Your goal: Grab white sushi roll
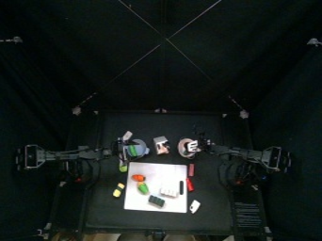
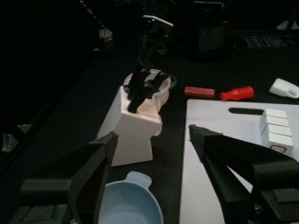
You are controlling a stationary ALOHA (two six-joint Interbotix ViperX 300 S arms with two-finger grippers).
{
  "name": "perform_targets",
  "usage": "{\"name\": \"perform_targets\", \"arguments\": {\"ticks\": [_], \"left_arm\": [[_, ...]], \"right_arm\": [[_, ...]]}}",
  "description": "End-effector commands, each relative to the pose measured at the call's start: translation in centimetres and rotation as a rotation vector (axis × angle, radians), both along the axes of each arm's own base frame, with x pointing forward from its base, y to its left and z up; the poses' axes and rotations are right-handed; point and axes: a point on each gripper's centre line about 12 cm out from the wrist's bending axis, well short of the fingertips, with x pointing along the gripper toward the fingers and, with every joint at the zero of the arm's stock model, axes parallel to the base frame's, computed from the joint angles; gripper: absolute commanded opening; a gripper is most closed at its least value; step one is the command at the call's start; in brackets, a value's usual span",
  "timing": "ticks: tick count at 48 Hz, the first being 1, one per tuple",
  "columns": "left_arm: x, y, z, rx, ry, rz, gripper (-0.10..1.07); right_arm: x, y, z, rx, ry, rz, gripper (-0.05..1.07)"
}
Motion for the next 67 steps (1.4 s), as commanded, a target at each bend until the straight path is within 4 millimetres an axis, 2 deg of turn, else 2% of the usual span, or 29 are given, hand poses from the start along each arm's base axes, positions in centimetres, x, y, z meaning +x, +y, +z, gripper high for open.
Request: {"name": "perform_targets", "arguments": {"ticks": [1, 13, 21, 31, 39, 48, 59, 67], "left_arm": [[0.1, 0.0, 0.3, 0.001, -0.008, -0.001, 0.99], [-0.1, 0.0, 0.0, -0.004, 0.024, 0.005, 0.99], [-0.1, 0.0, -0.2, -0.006, 0.038, 0.006, 0.99], [-0.2, 0.0, -0.1, -0.005, 0.035, 0.006, 0.99], [-0.2, 0.0, 0.0, -0.002, 0.031, 0.005, 0.99], [-0.2, 0.0, 0.0, -0.004, 0.030, 0.006, 0.99], [-0.3, 0.0, 0.0, -0.004, 0.028, 0.007, 0.99], [-0.3, 0.0, 0.0, -0.004, 0.028, 0.007, 0.99]], "right_arm": [[1.1, 0.8, 1.9, -0.027, -0.056, 0.042, 1.00], [3.0, 6.1, 3.6, -0.039, -0.096, 0.230, 1.00], [4.2, 10.9, 4.2, -0.053, -0.104, 0.406, 1.00], [5.8, 15.1, 5.1, -0.115, -0.113, 0.587, 1.00], [7.4, 17.2, 5.3, -0.106, -0.078, 0.618, 1.00], [9.1, 19.0, 4.1, -0.088, 0.080, 0.587, 1.00], [11.1, 22.0, 3.1, -0.157, 0.163, 0.744, 1.00], [12.2, 23.0, 2.6, -0.125, 0.185, 0.781, 1.00]]}}
